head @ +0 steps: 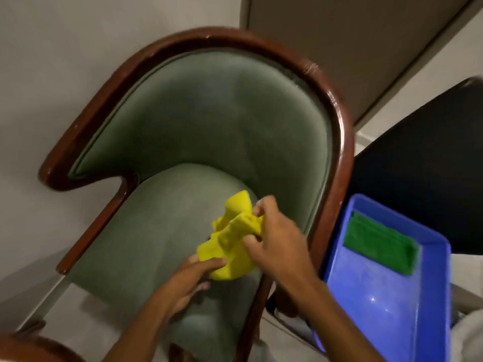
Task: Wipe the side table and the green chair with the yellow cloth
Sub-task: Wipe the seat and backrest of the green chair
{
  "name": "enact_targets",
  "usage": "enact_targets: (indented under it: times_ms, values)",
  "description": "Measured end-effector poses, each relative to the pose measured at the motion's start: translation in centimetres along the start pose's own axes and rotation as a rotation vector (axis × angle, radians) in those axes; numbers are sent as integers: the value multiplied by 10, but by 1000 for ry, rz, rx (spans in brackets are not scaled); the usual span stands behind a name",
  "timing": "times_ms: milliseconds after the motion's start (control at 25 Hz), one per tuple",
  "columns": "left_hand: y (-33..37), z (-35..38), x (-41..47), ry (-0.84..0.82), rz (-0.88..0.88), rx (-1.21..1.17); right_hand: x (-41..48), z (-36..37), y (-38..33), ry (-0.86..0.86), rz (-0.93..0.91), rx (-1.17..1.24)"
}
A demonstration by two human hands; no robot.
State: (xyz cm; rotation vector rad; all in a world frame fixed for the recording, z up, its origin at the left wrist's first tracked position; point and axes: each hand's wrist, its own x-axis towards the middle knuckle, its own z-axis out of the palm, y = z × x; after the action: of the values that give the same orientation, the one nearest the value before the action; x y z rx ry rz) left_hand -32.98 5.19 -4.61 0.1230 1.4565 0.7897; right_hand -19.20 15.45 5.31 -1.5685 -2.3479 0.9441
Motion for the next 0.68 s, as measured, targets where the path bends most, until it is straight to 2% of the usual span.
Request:
enact_targets:
  times_ms: [80, 160, 240, 360, 400, 440, 520, 600, 680]
  values:
    - [62, 66, 4, -121, 131, -45, 27, -86, 5, 246, -64, -77]
    - [115, 117, 14, -138, 276, -18, 59, -152, 24, 460, -34, -98]
    - [145, 141, 24, 62, 521, 224, 90, -170, 44, 567, 47, -234]
    - [168, 108, 37, 576, 896, 888, 122, -131, 61, 405, 181, -315]
    - [179, 83, 42, 688, 979, 1039, 132, -117, 65, 379, 191, -342]
    - [192, 55, 48, 760, 1021, 1161, 144, -110, 69, 404, 180, -377]
    - [221, -9, 58, 904, 969, 1343, 178, -113, 70, 502, 106, -461]
    - [245, -67, 63, 1031, 866, 1422, 217, -124, 66, 534, -2, -577]
    - [261, -116, 63, 1089, 739, 1409, 261, -122, 53, 545, -120, -681]
